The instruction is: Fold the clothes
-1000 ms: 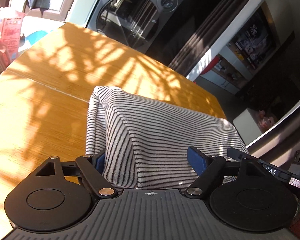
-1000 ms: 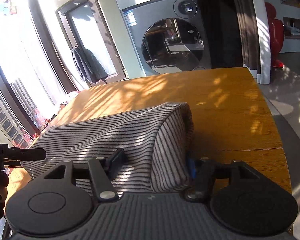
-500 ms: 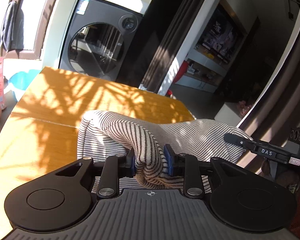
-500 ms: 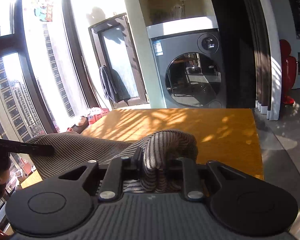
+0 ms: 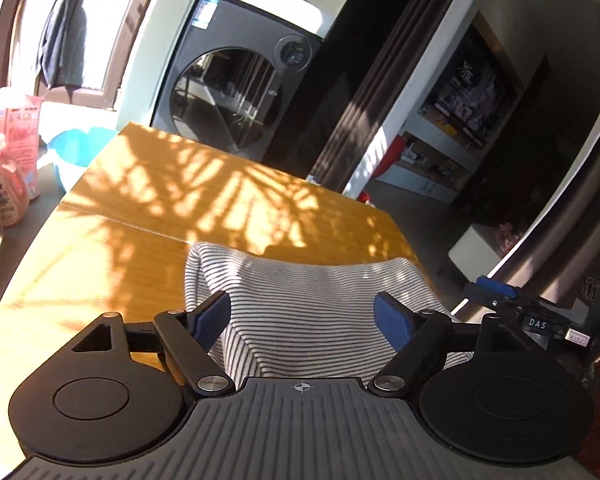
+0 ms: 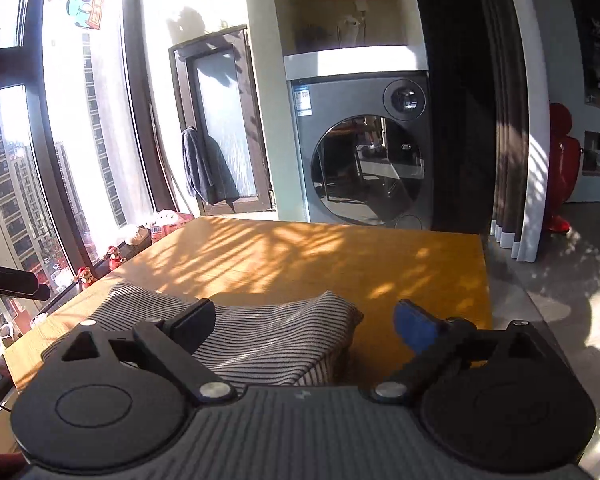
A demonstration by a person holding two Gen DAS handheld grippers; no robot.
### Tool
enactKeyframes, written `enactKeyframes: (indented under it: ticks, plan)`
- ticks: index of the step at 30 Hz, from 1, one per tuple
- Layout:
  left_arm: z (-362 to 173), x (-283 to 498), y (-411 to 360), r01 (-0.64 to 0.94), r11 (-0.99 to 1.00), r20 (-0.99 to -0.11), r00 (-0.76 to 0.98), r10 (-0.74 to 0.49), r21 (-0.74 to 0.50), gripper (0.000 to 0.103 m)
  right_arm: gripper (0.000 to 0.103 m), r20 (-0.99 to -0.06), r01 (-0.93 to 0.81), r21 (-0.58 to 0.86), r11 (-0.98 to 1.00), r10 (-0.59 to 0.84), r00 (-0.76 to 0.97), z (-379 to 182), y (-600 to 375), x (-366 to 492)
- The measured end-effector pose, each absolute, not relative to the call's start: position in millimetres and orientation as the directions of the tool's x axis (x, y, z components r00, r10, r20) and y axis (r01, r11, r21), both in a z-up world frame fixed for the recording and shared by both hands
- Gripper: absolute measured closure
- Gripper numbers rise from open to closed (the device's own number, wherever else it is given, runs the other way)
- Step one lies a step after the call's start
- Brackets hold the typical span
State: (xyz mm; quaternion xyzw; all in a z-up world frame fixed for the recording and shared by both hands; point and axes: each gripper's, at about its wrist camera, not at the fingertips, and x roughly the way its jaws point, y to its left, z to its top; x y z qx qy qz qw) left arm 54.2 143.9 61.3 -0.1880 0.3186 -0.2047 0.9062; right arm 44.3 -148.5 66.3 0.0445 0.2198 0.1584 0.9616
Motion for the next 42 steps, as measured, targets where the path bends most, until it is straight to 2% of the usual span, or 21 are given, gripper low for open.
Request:
enactKeyframes:
  ticks: [3,5,7,11,14,20,23,26,30,34,36,38,40,41,42]
  plan:
    - [43.5,61.4,121.3,0.308,0.759,-0.516,0.583,-0.627,-0.574,0.013,0.006,-0.381,-0.378,0.186,0.907,0.421,0.823,72.5,-135.2,62.8]
    - [16.9,71.3,103.5,0.285,0.733,-0.565,0.488,-0.665,-0.617,0.014,0.006,-0.406,-0.422,0.213,0.881,0.473,0.782,64.9,-125.0,78.9]
    - [-2.5,81.6,93.7,0.265,0.747,-0.601,0.459,-0.654,-0.61,0.015,0.006,-0.476,-0.425,0.216,0.879,0.475,0.74,46.4,-111.4,95.2]
    - [-1.8,109.1,94.7,0.263,0.765,-0.591,0.507,-0.628,-0.587,0.017,0.006,-0.566,-0.387,0.196,0.901,0.426,0.705,5.4,-112.4,100.9]
    - [-3.7,138.8,89.1,0.262,0.782,-0.593,0.531,-0.606,-0.565,0.02,0.006,-0.537,-0.382,0.189,0.904,0.421,0.731,-1.2,-118.8,84.4]
    - [-8.4,199.8,73.6,0.253,0.802,-0.584,0.572,-0.575,-0.542,0.017,0.0,-0.572,-0.402,0.073,0.913,0.369,0.733,0.2,-96.2,39.8]
    - [-6.8,215.0,63.6,0.258,0.824,-0.59,0.594,-0.547,-0.505,0.016,0.0,-0.571,-0.493,0.103,0.864,0.458,0.682,12.8,-88.1,19.4]
    - [4.0,205.2,63.3,0.251,0.839,-0.597,0.606,-0.525,-0.483,0.013,0.0,-0.527,-0.497,0.125,0.859,0.482,0.7,32.5,-98.4,12.8]
    - [21.6,170.5,68.9,0.284,0.835,-0.572,0.622,-0.535,-0.471,0.009,0.0,-0.496,-0.35,0.04,0.936,0.323,0.806,48.2,-125.3,31.8]
    - [28.9,132.4,66.7,0.361,0.791,-0.546,0.58,-0.605,-0.494,0.013,0.0,-0.502,-0.193,-0.1,0.976,0.119,0.857,38.8,-138.5,68.9]
    - [21.4,121.5,60.5,0.386,0.765,-0.562,0.522,-0.642,-0.516,0.018,0.0,-0.542,-0.148,-0.148,0.978,0.045,0.839,23.2,-140.5,86.8]
    - [9.1,121.2,55.8,0.365,0.778,-0.597,0.499,-0.628,-0.512,0.022,0.0,-0.59,-0.161,-0.19,0.968,0.018,0.807,2.8,-133.1,91.5]
    - [-2.4,127.7,53.1,0.338,0.817,-0.639,0.51,-0.576,-0.467,0.032,0.0,-0.573,-0.158,-0.232,0.96,-0.004,0.819,-12.2,-124.9,81.6]
    - [-9.7,134.7,54.9,0.32,0.825,-0.646,0.515,-0.564,-0.465,0.041,0.0,-0.563,-0.14,-0.23,0.963,-0.014,0.826,-12.6,-124.3,76.2]
    - [-11.5,140.9,58.5,0.309,0.815,-0.632,0.519,-0.576,-0.489,0.042,0.0,-0.571,-0.135,-0.217,0.967,-0.013,0.821,-11.0,-125.4,72.0]
